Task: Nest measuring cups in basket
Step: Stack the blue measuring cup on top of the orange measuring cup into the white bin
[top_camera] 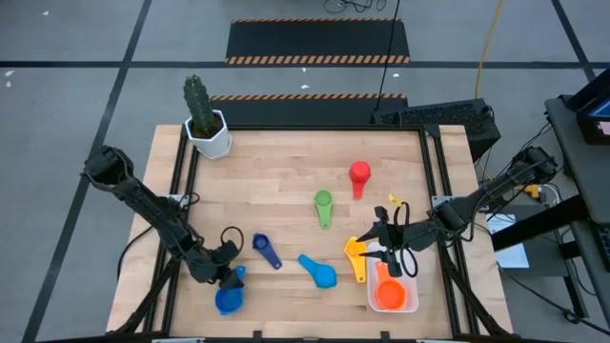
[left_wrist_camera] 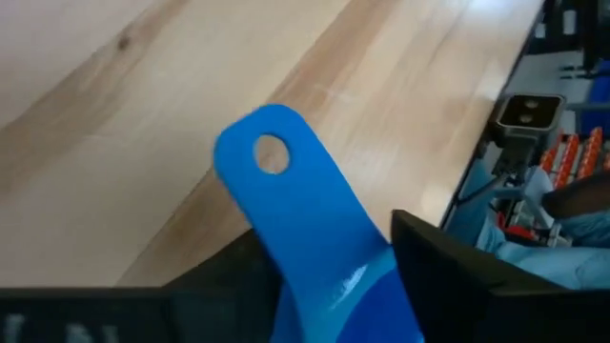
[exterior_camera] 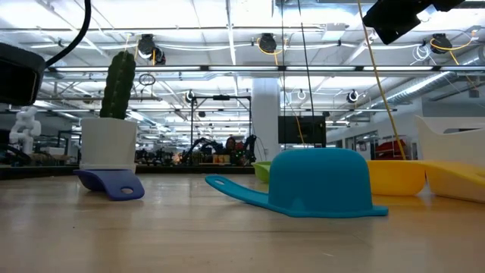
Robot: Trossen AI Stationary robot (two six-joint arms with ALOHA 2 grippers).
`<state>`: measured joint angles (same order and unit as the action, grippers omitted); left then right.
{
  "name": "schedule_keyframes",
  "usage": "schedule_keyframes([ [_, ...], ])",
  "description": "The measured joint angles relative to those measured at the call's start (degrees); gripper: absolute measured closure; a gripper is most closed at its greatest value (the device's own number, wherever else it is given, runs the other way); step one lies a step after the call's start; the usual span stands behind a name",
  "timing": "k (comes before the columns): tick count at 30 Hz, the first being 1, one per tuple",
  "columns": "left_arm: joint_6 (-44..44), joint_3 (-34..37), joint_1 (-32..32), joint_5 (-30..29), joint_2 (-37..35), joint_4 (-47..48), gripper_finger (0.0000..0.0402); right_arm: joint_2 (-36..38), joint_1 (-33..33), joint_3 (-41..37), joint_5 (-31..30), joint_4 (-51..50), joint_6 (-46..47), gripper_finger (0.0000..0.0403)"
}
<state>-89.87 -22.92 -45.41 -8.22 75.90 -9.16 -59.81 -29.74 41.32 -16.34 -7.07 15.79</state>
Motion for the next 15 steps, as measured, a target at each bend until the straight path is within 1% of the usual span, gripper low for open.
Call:
schedule_keyframes([
  [3,3.6,0.0,0.1,-1.6,-0.3,-1.7,0.0282,0.0,0.0,0.0,-0.2,0.0,0.0,0.0236],
  [7,8.5,0.0,1.3,-3.7,-0.3,-4.3,0.0376,0.0,0.0,0.0,-0.6,0.0,0.0,0.0236],
  [8,10.0,0.0,1.8,-4.3,-0.3,-5.6,0.0387,0.0,0.0,0.0,-1.7,0.0,0.0,0.0236],
  [11,15.1,0.0,4.1,-6.2,-0.3,-9.2,0.0389,-0.1,0.0,0.0,-5.7,0.4,0.8,0.0236],
  [15,25.8,-1.8,8.7,-9.6,-0.8,-12.7,0.0395,-0.2,0.3,0.0,-9.4,2.7,2.8,0.0236],
])
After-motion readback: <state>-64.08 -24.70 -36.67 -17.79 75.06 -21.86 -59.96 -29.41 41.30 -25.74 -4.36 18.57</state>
